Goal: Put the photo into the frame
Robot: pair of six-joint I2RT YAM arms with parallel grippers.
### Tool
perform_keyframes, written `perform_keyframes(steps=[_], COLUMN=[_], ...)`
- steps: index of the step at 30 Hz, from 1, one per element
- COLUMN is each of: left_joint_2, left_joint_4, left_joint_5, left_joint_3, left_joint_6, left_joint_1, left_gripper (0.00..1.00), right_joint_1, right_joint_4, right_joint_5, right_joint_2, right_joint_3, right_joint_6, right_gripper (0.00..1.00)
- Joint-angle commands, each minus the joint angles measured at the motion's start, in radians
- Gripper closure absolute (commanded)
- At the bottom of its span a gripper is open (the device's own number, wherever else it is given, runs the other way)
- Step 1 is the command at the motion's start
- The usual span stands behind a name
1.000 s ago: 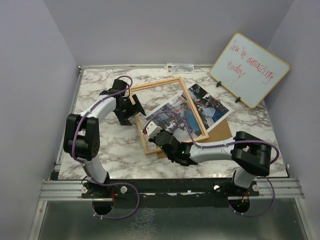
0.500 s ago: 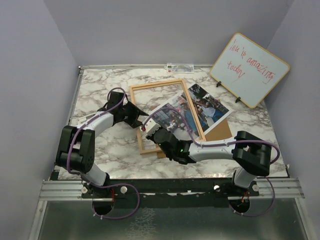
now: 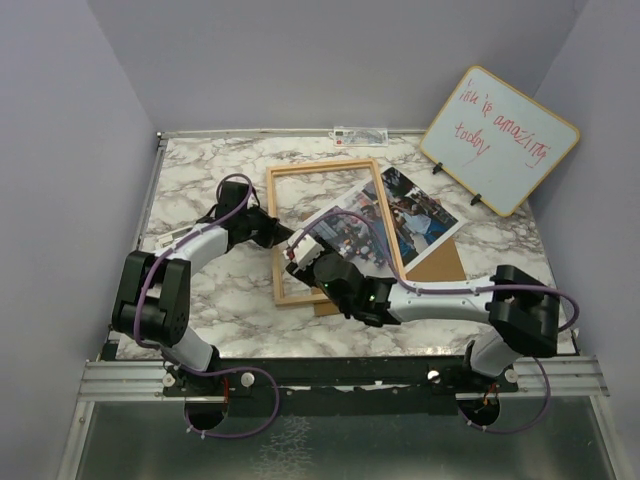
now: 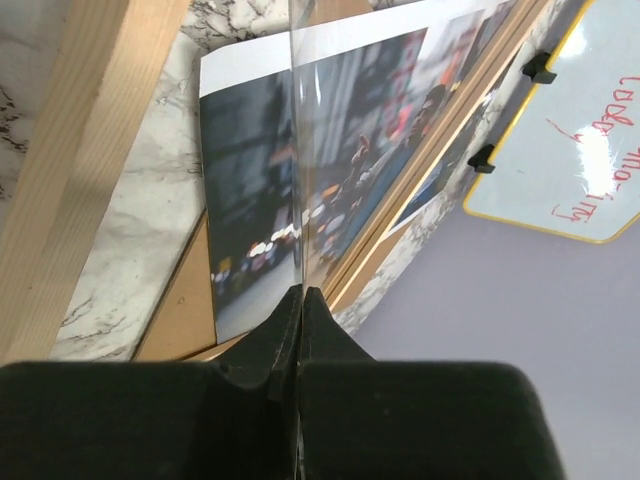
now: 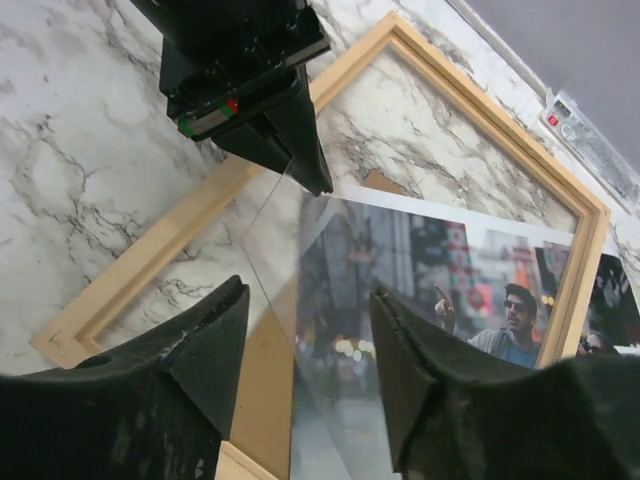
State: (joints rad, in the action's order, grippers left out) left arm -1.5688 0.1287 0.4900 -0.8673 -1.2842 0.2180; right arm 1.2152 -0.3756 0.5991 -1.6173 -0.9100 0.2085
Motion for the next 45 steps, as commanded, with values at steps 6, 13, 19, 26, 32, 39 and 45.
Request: perform_keyframes(steps=[6,13,19,26,32,39,45], left_joint_2=[0.083,0.096,0.112,0.136,0.097,0.045,0.038], left_joint_4=[0.219,0.302,0.433,0.492,0.495,0.495,0.495], left_joint_5=[0.003,0.044,0.003,-0.022,-0.054,-0.063,-0.053], left_joint_3=[-0.159,-0.241,-0.353,-0.358,-0.404,-0.421,-0.403], left_joint_6=[0.221,0.338,0.44,0.453,0.468,0.488,0.508], left_joint_1=[0.003,0.003,0.003,0.004,0.003,0.001,-0.016], left_gripper=[1.0,1.0,1.0,1.0,1.0,1.0,1.0], right_joint_1=[-0.025,-0.122,-0.292,-0.503,-0.578,-0.582,-0.582], right_joint_4=[0.183,0.235,0.317,0.467,0.582,0.67,0.716], right_joint_5=[-0.16,-0.191,-0.103,-0.214,-0.32,-0.396,-0.45], right_joint_2=[0.264,0.366,0.313,0.145,-0.021,-0.03,-0.07], right_joint_3=[-0.036,-0.044,-0.05,-0.084,-0.151,-0.115,-0.092], right_joint_6=[-0.046,-0.198,-0.422,-0.612,-0.641,-0.621,-0.62], right_gripper=[0.22,0.18,0.18,0.17,0.16,0.34,0.44])
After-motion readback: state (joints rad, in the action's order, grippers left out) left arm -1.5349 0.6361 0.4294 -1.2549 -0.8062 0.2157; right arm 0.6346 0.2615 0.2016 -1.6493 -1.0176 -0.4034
